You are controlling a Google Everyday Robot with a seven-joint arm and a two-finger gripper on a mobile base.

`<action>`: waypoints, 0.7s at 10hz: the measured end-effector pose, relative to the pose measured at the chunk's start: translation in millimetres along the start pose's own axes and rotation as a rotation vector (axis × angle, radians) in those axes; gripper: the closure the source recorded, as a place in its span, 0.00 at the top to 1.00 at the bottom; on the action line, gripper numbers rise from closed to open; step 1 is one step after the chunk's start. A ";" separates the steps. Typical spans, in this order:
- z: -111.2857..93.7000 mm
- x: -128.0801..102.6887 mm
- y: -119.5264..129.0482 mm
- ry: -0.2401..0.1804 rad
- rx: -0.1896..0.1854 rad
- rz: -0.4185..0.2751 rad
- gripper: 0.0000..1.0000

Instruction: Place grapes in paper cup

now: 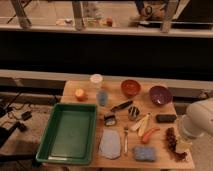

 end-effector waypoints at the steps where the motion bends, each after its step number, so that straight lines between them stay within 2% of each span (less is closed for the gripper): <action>1: 7.0 6.7 0.4 -0.001 -0.009 0.017 0.80; 7: 8.6 7.9 1.9 0.001 -0.021 0.016 0.80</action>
